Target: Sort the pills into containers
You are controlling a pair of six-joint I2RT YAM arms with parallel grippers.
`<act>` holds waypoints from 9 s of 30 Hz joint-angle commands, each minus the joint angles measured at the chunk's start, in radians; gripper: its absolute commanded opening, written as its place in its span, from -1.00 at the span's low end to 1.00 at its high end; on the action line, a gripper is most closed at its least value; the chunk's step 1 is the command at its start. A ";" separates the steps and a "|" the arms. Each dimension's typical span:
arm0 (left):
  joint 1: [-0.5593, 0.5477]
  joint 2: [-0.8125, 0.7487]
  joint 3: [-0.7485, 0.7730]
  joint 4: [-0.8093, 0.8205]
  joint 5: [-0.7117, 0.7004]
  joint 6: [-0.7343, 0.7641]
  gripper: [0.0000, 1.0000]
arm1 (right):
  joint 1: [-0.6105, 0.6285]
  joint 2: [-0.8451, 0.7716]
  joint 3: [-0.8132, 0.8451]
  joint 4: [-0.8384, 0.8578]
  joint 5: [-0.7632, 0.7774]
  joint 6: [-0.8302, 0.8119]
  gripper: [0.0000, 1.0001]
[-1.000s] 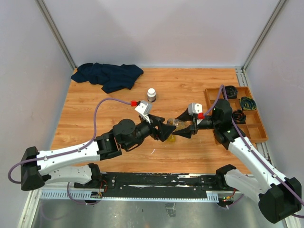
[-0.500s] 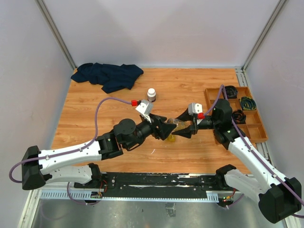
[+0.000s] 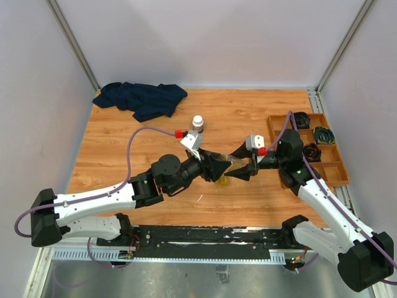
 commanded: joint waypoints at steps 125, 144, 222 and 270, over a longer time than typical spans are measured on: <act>0.366 0.028 0.068 -0.011 0.919 0.578 0.69 | -0.008 -0.005 0.016 0.013 -0.004 -0.028 -0.99; 0.206 -0.198 -0.116 0.066 0.229 -0.055 0.73 | -0.008 -0.001 0.015 0.011 0.002 -0.033 -0.99; 0.394 -0.109 -0.119 0.316 0.793 0.265 0.98 | -0.008 -0.004 0.017 0.007 -0.003 -0.040 -0.99; 0.126 0.010 0.042 -0.060 0.298 0.018 0.04 | -0.008 0.002 0.015 0.005 0.002 -0.041 -0.99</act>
